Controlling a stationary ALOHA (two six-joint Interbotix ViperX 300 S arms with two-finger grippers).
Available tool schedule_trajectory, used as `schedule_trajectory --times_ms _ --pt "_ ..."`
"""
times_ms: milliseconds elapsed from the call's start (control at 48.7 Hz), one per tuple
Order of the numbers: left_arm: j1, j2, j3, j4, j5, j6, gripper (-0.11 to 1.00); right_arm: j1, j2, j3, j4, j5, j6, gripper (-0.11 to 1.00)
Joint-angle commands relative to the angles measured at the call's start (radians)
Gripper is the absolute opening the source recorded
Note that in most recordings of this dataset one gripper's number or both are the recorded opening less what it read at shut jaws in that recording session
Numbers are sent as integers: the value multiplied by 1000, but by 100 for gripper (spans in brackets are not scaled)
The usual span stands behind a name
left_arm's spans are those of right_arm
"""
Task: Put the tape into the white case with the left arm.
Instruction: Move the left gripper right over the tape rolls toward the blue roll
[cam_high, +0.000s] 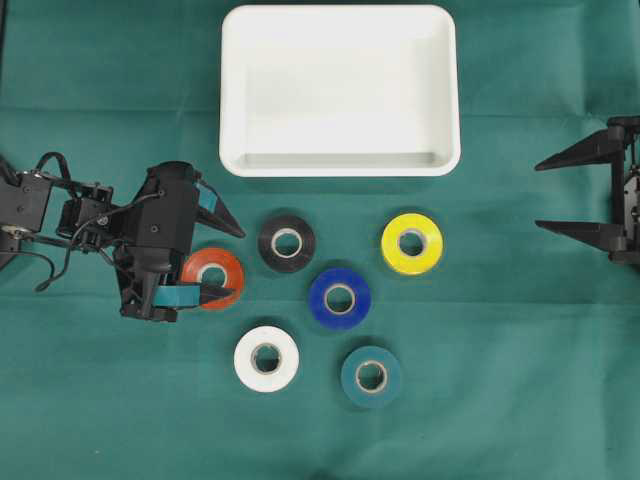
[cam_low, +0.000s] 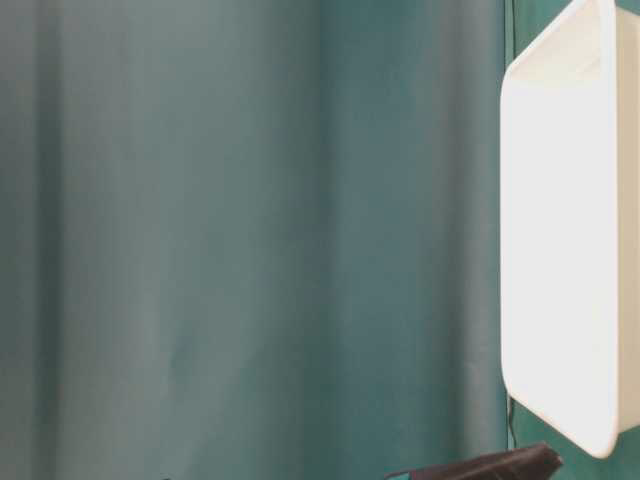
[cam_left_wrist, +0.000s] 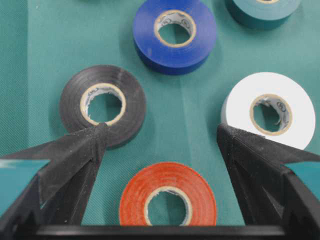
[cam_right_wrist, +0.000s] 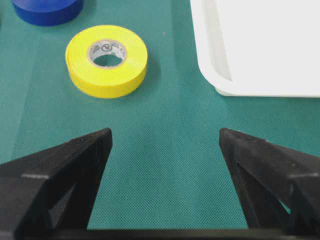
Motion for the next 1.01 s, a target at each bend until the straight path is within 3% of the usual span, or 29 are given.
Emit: schedule_trajectory --times_ms 0,452,986 --pt "-5 -8 -23 0 -5 0 98 -2 3 -12 -2 -9 2 62" --pt "-5 29 -49 0 -5 0 98 -2 5 -12 -2 -9 2 62" --pt "-8 218 -216 2 -5 6 98 -2 5 -12 -2 -9 0 62"
